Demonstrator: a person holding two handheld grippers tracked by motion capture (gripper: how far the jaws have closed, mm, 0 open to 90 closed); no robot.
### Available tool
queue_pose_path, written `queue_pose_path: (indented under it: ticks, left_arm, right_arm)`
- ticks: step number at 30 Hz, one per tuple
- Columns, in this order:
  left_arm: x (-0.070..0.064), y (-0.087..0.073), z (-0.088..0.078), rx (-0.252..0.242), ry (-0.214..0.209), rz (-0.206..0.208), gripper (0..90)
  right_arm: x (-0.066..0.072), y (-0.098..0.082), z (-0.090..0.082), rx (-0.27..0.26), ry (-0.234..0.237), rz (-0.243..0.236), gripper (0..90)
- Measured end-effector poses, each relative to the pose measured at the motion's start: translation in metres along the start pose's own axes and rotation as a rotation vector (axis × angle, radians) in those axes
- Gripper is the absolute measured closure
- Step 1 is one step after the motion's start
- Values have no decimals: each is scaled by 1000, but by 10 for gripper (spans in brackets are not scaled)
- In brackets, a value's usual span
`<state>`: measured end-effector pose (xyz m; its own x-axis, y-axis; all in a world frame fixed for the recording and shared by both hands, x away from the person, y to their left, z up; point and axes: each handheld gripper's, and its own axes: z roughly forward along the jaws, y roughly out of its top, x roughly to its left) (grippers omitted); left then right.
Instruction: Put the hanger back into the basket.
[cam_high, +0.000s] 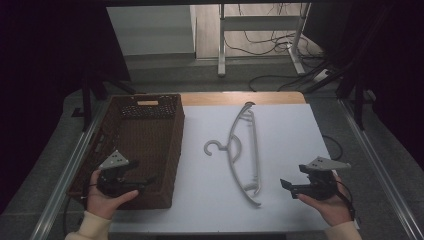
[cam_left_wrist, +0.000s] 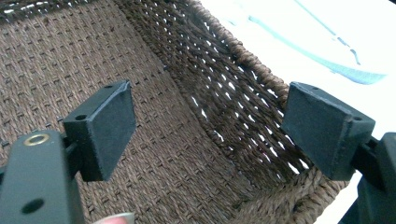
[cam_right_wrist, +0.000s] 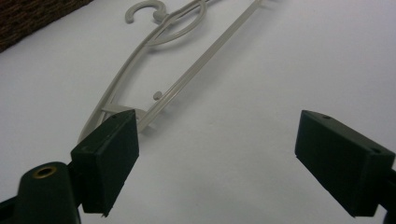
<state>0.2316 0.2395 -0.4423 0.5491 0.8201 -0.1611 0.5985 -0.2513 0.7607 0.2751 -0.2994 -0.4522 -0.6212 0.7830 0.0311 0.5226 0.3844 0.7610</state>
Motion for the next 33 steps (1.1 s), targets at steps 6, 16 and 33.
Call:
queue_pose_path:
  ticks: [6,16,33]
  left_arm:
    - [-2,-1,-2,2,1,1,175]
    - [-1,1,0,1,-1,-6,177]
    - [-5,3,-4,-4,3,12,180]
  right_arm:
    - [-2,2,4,9,-6,11,127]
    - [-6,-1,6,15,-20,37,148]
    - [7,8,7,23,-30,19,187]
